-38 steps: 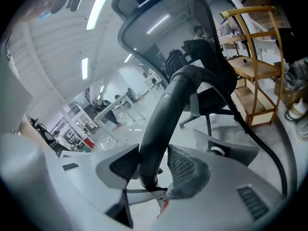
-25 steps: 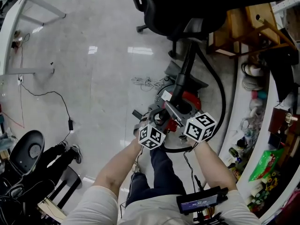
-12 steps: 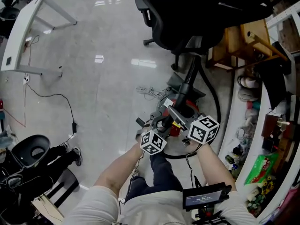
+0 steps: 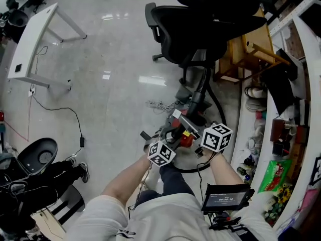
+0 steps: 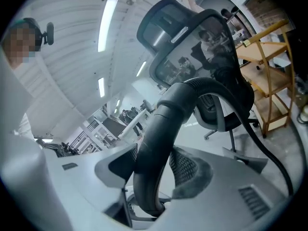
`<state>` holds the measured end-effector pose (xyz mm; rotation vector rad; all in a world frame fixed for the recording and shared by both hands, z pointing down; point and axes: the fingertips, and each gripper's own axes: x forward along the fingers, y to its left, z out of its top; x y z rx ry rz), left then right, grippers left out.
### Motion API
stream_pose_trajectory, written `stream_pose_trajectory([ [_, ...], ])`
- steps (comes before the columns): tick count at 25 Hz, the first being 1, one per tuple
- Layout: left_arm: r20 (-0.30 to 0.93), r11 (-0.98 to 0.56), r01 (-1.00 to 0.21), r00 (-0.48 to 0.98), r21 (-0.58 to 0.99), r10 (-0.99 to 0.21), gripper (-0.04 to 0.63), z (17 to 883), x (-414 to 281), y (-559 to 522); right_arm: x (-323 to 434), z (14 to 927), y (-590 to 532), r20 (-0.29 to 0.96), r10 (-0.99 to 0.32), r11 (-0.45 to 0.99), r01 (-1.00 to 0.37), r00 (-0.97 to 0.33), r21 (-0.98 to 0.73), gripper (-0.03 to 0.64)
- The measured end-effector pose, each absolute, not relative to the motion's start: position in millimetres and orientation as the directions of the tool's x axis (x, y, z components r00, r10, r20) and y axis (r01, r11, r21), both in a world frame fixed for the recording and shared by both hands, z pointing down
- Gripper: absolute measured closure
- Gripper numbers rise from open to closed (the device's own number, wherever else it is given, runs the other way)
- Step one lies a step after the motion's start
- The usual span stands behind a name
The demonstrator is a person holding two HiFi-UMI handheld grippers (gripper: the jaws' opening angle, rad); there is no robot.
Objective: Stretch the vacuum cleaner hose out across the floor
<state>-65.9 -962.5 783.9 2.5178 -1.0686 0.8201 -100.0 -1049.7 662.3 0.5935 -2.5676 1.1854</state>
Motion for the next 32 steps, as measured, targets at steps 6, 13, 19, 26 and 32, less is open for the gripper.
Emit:
stream_pose_trajectory([
  [6, 0.574, -0.710, -0.705, 0.586, 0.013, -0.572, 0.434, 736, -53, -937, -83, 610, -1020, 0.355, -0.317, 0.596, -0.475, -0.880, -0.647, 0.414],
  [13, 0.521, -0.751, -0.660, 0.628, -0.038, -0.578, 0.434, 687, -36, -899, -60, 555, -974, 0.311, -0.428, 0.603, -0.524, -0.849, -0.601, 0.416],
  [19, 0.491, -0.780, -0.619, 0.654, -0.088, -0.575, 0.434, 662, -24, -862, -44, 525, -929, 0.283, -0.504, 0.602, -0.567, -0.816, -0.562, 0.416],
  [26, 0.473, -0.810, -0.571, 0.682, -0.132, -0.558, 0.434, 641, -16, -797, -30, 500, -859, 0.235, -0.573, 0.589, -0.594, -0.785, -0.548, 0.416],
  [32, 0.456, -0.828, -0.543, 0.707, -0.139, -0.540, 0.434, 630, -6, -728, -21, 488, -789, 0.214, -0.612, 0.577, -0.615, -0.762, -0.538, 0.416],
])
